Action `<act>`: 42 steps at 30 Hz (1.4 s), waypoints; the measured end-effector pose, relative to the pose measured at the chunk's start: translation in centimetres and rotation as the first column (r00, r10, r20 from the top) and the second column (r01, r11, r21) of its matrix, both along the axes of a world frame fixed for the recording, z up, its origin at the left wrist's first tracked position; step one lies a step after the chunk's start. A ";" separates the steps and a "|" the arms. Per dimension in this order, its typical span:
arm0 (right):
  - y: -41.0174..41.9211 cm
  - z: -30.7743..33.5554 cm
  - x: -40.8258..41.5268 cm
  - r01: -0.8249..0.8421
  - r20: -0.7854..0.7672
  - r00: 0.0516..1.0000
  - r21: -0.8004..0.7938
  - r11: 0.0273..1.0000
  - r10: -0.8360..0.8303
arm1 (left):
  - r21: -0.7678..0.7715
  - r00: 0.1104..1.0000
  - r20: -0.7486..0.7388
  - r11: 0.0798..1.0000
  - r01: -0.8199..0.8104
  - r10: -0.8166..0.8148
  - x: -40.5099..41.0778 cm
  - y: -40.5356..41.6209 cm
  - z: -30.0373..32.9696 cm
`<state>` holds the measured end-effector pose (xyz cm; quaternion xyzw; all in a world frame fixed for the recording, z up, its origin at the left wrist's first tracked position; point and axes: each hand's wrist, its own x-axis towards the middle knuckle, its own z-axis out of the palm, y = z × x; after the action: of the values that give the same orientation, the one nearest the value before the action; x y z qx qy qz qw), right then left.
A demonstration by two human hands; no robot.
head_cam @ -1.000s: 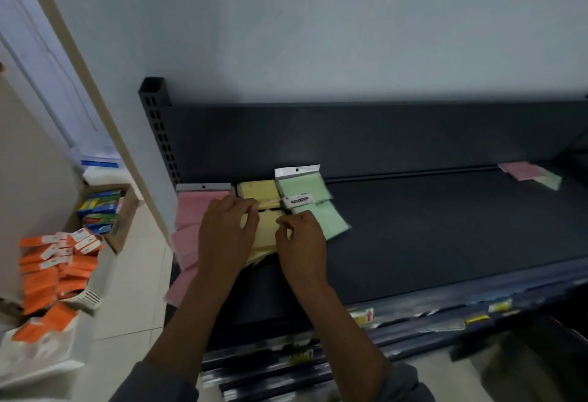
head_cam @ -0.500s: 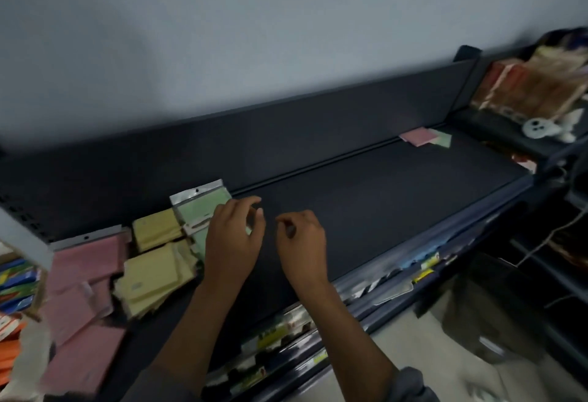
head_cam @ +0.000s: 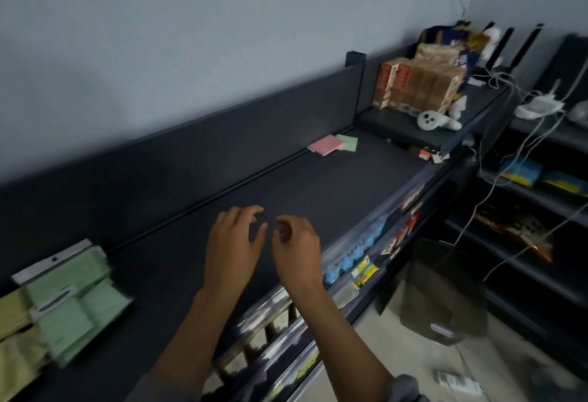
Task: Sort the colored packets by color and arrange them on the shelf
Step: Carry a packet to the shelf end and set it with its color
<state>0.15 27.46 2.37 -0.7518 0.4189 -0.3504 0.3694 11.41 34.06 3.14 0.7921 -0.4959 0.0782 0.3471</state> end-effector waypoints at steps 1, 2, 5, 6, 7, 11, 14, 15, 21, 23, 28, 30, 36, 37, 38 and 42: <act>-0.9 0.0 -0.7 0.000 0.002 1.000 0.001 1.000 0.000 | -0.002 1.000 0.006 1.000 0.012 -0.012 -0.7 -1.2 0.0; -1.9 0.0 -1.5 0.001 0.010 1.000 0.002 1.000 -0.001 | 0.002 1.000 0.007 1.000 0.024 -0.024 -1.5 -2.5 -0.1; -4.6 -0.3 -4.0 0.013 0.036 0.999 0.012 1.000 -0.013 | 0.014 0.998 -0.011 0.998 0.062 -0.062 -3.9 -6.3 -0.3; -5.5 -0.4 -5.0 0.022 0.039 0.999 0.017 1.000 -0.022 | 0.017 0.997 -0.018 0.997 0.073 -0.073 -4.8 -7.4 -0.4; -6.4 -0.7 -6.0 0.035 0.036 0.999 0.023 0.999 -0.036 | 0.020 0.996 -0.021 0.996 0.085 -0.084 -5.7 -8.4 -0.5; -9.7 -1.3 -10.0 0.119 0.026 0.992 0.046 0.992 -0.121 | 0.040 0.992 -0.015 0.991 0.127 -0.127 -8.7 -11.4 -1.3; -11.5 -1.4 -12.3 0.149 0.052 0.987 0.063 0.987 -0.152 | 0.071 0.988 0.006 0.986 0.152 -0.153 -10.0 -13.4 -1.8; -12.1 -1.4 -12.8 0.148 0.055 0.987 0.056 0.987 -0.151 | 0.079 0.987 0.012 0.984 0.159 -0.161 -10.4 -14.1 -1.8; -16.1 -2.1 -15.2 0.144 -0.012 0.989 -0.012 0.990 -0.144 | 0.079 0.979 0.016 0.976 0.203 -0.205 -12.4 -18.4 -1.7; -17.5 -2.4 -15.6 0.166 -0.025 0.986 -0.001 0.986 -0.166 | 0.087 0.976 0.015 0.973 0.215 -0.217 -12.6 -19.9 -1.9; -21.1 -2.8 -15.6 0.201 -0.017 0.979 0.006 0.980 -0.201 | 0.091 0.967 0.018 0.964 0.251 -0.254 -12.8 -24.3 -2.3; -23.1 -2.8 -15.1 0.195 -0.037 0.980 -0.029 0.980 -0.196 | 0.080 0.963 0.015 0.961 0.266 -0.268 -12.5 -26.5 -2.4; -30.1 -1.9 -11.4 0.155 -0.082 0.984 -0.074 0.985 -0.161 | 0.048 0.972 0.000 0.970 0.236 -0.237 -9.0 -32.9 -1.9; -31.3 -1.8 -10.5 0.152 -0.088 0.983 -0.074 0.986 -0.158 | 0.044 0.974 -0.009 0.973 0.226 -0.226 -8.2 -33.8 -1.8; -32.3 -1.7 -9.6 0.145 -0.095 0.984 -0.072 0.987 -0.151 | 0.043 0.977 -0.013 0.976 0.215 -0.215 -7.3 -34.6 -1.8; -36.1 -1.6 -6.7 0.098 -0.115 0.988 -0.062 0.993 -0.105 | 0.073 0.981 -0.053 0.979 0.191 -0.187 -4.1 -38.1 -2.6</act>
<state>-6.50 -8.63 0.75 -0.7590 0.4677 -0.3356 0.3043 7.28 -4.03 0.50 0.7559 -0.5635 0.0075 0.3333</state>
